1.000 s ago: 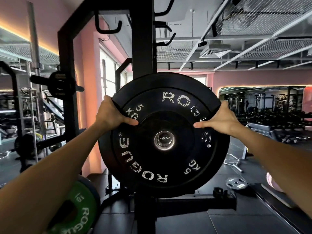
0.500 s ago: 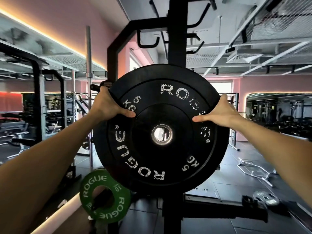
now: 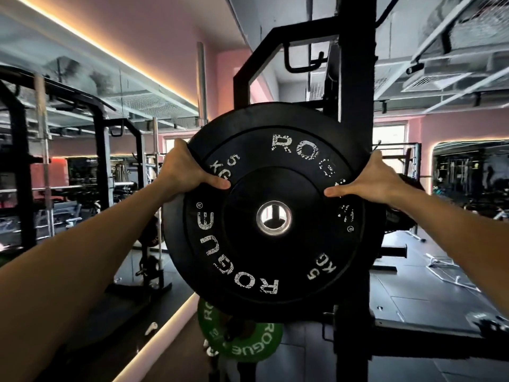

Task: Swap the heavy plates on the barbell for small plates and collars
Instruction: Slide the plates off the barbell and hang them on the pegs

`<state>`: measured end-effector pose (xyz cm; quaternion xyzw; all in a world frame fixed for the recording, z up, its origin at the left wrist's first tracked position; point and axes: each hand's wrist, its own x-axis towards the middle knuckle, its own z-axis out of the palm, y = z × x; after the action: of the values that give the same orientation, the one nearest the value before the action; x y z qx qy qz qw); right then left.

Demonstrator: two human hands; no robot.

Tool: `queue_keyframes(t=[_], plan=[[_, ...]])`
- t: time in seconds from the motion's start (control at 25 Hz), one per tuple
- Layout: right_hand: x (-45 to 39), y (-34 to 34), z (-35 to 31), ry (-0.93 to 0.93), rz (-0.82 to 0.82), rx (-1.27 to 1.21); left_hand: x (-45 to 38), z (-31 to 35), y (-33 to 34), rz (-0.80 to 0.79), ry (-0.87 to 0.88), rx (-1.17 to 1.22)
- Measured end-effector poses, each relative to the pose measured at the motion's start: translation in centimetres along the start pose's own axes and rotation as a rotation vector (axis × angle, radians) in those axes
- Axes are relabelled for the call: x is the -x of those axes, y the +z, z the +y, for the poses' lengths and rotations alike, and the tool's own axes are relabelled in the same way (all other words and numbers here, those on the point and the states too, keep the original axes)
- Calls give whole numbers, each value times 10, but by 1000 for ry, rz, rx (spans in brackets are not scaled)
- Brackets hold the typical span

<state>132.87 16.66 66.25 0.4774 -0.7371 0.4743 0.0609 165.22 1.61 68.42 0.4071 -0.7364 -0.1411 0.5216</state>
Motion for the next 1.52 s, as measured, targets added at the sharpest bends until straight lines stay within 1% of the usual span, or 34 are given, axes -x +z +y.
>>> queue_keyframes(t=[0.12, 0.28, 0.44, 0.6, 0.8, 0.96, 1.12, 1.24, 1.36, 1.52], plan=[[-3, 37, -29, -1, -37, -16, -19, -40, -25, -10, -25, -29], [-19, 87, -60, -16, -67, -31, -47, -85, -42, 6, -21, -1], [-45, 138, -71, -12, -58, 0, -85, -129, -39, -4, 16, 3], [-73, 178, -79, -6, -54, 10, -129, -173, -31, -31, 11, -28], [-105, 214, -88, 3, -20, 49, -177, -209, -16, -67, 5, -30], [-129, 243, -85, 21, 1, 128, -222, -248, 10, -109, 9, -32], [-145, 276, -68, 4, -4, 198, -253, -290, 48, -170, 4, 9], [-154, 306, -50, 91, -5, 204, -277, -330, 79, -249, 16, 14], [-164, 331, -33, 131, -5, 200, -270, -334, 91, -268, 33, -14], [-178, 353, -15, 172, -19, 206, -277, -346, 112, -299, 3, -15]])
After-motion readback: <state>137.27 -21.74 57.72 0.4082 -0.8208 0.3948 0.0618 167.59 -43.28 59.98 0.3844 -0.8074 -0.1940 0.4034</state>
